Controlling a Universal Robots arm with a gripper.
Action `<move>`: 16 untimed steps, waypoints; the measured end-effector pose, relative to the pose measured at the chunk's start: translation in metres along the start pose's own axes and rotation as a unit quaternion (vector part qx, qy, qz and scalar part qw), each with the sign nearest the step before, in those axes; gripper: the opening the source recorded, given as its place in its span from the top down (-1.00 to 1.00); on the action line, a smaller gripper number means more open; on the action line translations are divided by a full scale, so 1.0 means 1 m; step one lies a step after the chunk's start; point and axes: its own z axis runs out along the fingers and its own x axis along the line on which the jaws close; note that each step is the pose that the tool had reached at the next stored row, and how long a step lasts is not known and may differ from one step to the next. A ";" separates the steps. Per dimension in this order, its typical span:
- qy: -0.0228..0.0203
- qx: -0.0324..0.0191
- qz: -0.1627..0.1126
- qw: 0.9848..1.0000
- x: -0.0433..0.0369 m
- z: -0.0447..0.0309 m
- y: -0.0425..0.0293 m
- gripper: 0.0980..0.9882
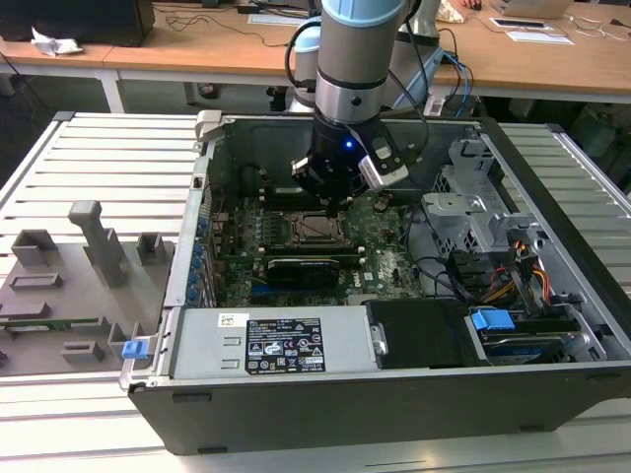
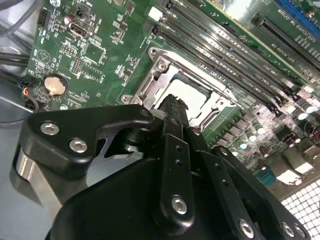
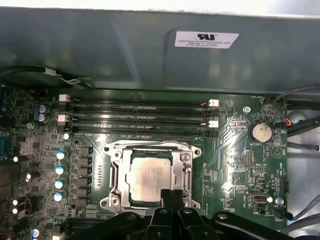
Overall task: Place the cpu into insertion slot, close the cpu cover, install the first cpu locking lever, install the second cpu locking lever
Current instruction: 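Install the second cpu locking lever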
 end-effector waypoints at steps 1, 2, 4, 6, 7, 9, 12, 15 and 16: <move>0.000 0.000 0.000 1.000 0.0001 0.0000 -0.0004 0.98; 0.000 0.000 0.000 1.000 0.0001 -0.0001 -0.0004 0.98; 0.000 0.000 0.000 1.000 0.0000 -0.0034 -0.0003 0.98; 0.000 0.000 0.000 1.000 -0.0001 -0.0069 0.0000 0.98; 0.000 0.000 0.000 1.000 -0.0001 -0.0081 -0.0001 0.98; 0.000 0.000 0.000 1.000 0.0000 -0.0083 -0.0026 0.98; 0.000 0.000 0.000 1.000 0.0002 -0.0087 -0.0084 0.98; 0.000 0.000 0.000 1.000 0.0003 -0.0091 -0.0136 0.98; 0.000 0.000 0.000 1.000 0.0003 -0.0091 -0.0144 0.98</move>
